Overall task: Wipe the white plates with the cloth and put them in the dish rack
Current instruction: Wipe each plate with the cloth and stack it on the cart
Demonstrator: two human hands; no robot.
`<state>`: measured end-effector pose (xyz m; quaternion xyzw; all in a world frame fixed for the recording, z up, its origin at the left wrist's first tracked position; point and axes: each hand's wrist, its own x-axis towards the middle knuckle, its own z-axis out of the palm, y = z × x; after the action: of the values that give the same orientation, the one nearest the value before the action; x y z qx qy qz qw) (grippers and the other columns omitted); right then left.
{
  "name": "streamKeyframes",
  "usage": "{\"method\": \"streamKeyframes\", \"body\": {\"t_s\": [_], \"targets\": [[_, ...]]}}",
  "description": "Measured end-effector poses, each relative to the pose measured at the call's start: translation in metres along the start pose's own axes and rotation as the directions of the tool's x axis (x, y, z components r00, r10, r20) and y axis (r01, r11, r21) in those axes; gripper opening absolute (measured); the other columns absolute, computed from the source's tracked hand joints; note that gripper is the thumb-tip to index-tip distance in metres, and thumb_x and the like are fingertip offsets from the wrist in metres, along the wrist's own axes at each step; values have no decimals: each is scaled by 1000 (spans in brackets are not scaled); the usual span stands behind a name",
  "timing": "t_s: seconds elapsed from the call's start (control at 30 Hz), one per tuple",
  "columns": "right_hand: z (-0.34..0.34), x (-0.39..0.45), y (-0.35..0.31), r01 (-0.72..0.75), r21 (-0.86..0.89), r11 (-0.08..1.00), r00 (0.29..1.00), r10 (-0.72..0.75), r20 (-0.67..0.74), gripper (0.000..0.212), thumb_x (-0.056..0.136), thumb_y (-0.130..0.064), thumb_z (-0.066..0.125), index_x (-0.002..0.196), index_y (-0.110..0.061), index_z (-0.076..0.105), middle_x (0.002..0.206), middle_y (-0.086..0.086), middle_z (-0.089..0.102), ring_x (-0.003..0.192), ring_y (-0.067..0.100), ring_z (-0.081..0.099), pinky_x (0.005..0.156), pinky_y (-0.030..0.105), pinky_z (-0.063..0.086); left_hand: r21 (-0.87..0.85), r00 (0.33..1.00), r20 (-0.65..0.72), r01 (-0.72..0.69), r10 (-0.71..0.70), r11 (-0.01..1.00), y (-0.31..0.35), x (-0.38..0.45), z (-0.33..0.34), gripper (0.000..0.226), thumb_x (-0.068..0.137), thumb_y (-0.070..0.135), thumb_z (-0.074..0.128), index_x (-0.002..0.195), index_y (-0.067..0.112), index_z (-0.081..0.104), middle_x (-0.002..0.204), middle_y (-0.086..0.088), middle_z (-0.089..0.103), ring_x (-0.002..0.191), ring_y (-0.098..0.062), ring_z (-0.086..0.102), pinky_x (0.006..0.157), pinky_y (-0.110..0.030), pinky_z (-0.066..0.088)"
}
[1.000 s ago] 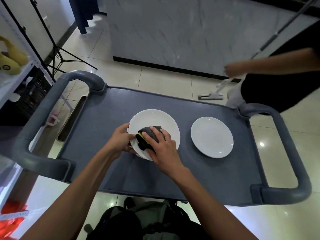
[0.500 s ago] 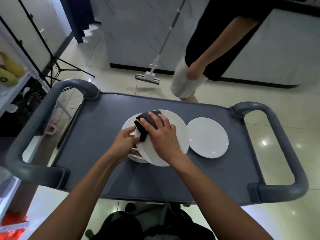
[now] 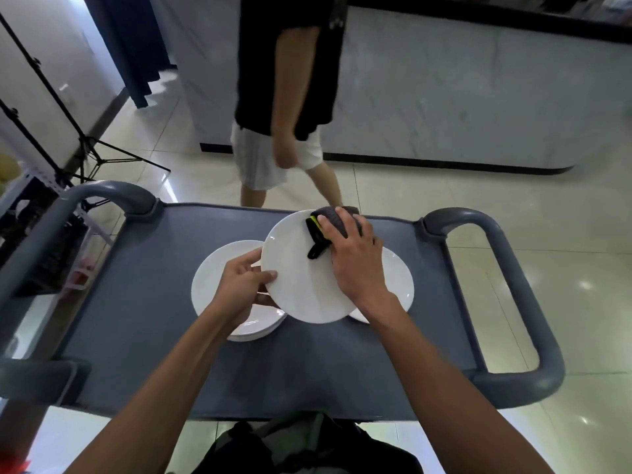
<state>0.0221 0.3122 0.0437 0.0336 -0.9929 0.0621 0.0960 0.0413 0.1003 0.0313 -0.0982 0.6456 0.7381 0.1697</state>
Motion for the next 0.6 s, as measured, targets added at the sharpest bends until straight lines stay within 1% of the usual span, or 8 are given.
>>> {"method": "streamKeyframes", "body": {"t_s": [0.07,0.13,0.2,0.27,0.3,0.37,0.5,0.6], "targets": [[-1,-5,15,-13,-20,1000,1000,14,8,62,95,-14,53,148,-42,36,159,0,29,139,32,29,93,50,43,-4,1000,-14,0,0,1000,-1,2,14,44,90,-11,56,116,21,71,93,-13,77,74,-32,73,57,-47,60],[-2,-11,27,-35,-28,999,999,35,13,65,92,-10,54,147,-41,37,158,0,29,138,33,30,93,50,42,-12,999,-34,5,-6,1000,-2,5,26,41,90,-10,56,115,18,71,90,-11,77,72,-30,72,55,-42,59],[-3,-16,37,-63,-24,998,998,64,22,68,89,-7,55,147,-40,39,158,0,30,138,34,31,92,50,40,-24,998,-57,5,-6,1000,-2,9,39,41,89,-10,56,115,19,71,92,-12,77,74,-30,72,57,-43,60],[-3,-24,45,-79,-21,997,996,79,32,69,88,-7,57,146,-39,40,157,0,32,137,34,33,91,48,39,-43,997,-83,-3,0,999,0,12,52,44,89,-9,56,111,25,72,94,-11,77,75,-30,72,60,-46,61],[-2,-28,48,-79,-10,997,996,79,38,69,88,-7,58,146,-38,40,156,0,32,136,33,33,90,48,40,-51,995,-96,-10,5,999,1,14,58,46,89,-9,56,108,29,72,95,-11,77,75,-28,72,59,-45,60],[-2,-37,52,-67,15,998,996,66,58,71,87,-9,60,147,-38,37,157,0,30,135,32,33,90,48,41,-62,993,-115,-26,19,998,5,19,70,47,90,-10,56,106,31,73,97,-10,76,73,-26,73,56,-41,59],[-2,-54,53,-12,69,998,995,5,97,76,86,-12,62,150,-39,32,159,-1,25,136,31,30,88,47,42,-66,990,-133,-43,33,997,7,23,94,47,92,-9,55,120,26,68,102,-4,76,82,-29,75,60,-45,61],[-2,-65,48,17,142,990,996,-30,85,70,89,-15,60,149,-39,34,159,0,29,136,31,33,86,45,41,-66,990,-128,-75,66,995,7,23,110,48,93,-9,53,108,32,71,97,-3,77,82,-27,76,61,-43,61]]}}
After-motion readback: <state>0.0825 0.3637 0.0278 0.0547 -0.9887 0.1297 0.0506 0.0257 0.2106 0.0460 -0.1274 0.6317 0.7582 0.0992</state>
